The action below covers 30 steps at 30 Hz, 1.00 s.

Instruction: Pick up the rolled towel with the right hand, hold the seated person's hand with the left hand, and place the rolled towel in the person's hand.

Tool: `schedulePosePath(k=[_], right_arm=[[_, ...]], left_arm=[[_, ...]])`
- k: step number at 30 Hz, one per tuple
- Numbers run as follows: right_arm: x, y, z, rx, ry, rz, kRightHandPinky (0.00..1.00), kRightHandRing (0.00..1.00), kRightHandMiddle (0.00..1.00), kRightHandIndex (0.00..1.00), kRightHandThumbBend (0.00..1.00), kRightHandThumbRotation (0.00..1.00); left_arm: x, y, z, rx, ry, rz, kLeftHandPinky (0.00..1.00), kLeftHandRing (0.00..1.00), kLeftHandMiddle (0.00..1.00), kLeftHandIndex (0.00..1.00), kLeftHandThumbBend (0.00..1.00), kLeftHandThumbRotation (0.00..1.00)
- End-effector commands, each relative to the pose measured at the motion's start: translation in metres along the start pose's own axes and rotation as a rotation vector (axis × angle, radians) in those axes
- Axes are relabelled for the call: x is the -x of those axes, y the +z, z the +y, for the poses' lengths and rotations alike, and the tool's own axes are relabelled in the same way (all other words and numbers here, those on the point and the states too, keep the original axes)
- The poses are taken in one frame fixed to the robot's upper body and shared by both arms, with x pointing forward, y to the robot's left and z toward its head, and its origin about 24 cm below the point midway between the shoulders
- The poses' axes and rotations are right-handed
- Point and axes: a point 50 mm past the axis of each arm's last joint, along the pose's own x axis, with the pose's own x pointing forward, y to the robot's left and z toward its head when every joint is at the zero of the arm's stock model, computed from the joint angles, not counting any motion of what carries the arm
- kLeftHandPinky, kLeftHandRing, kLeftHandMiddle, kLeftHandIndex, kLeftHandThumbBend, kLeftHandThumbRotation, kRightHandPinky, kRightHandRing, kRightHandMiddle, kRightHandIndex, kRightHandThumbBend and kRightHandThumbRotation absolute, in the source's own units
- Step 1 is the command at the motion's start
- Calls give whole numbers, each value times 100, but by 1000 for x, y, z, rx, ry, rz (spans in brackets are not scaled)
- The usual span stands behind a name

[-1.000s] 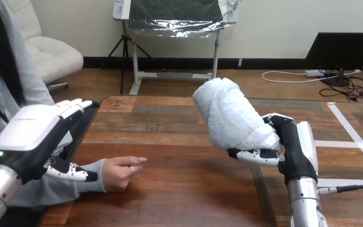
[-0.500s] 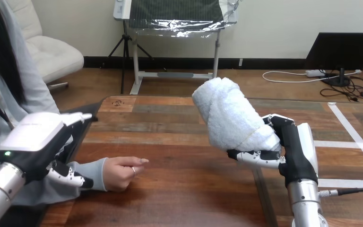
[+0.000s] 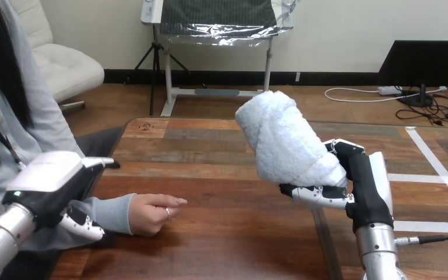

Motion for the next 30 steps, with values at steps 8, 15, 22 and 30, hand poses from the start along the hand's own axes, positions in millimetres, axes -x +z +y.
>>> schedulePosePath(k=[8, 15, 22, 30], right_arm=[[-18, 27, -7, -90, -73, -167, 25, 30, 41, 44, 79, 0], [-16, 29, -8, -118, -76, -187, 25, 29, 41, 44, 78, 0], [-13, 30, -8, -137, -77, -210, 24, 29, 40, 44, 78, 0], [-10, 31, -9, -161, -73, -231, 24, 29, 40, 44, 77, 0]], left_arm=[[-20, -4, 22, -38, -19, 9, 85, 87, 88, 87, 100, 30], [-24, -5, 17, -35, -42, 17, 84, 86, 86, 86, 100, 29], [-27, -5, 9, -51, -61, 24, 82, 84, 84, 85, 100, 28], [-30, -4, 2, -50, -82, 38, 80, 82, 82, 83, 100, 27]])
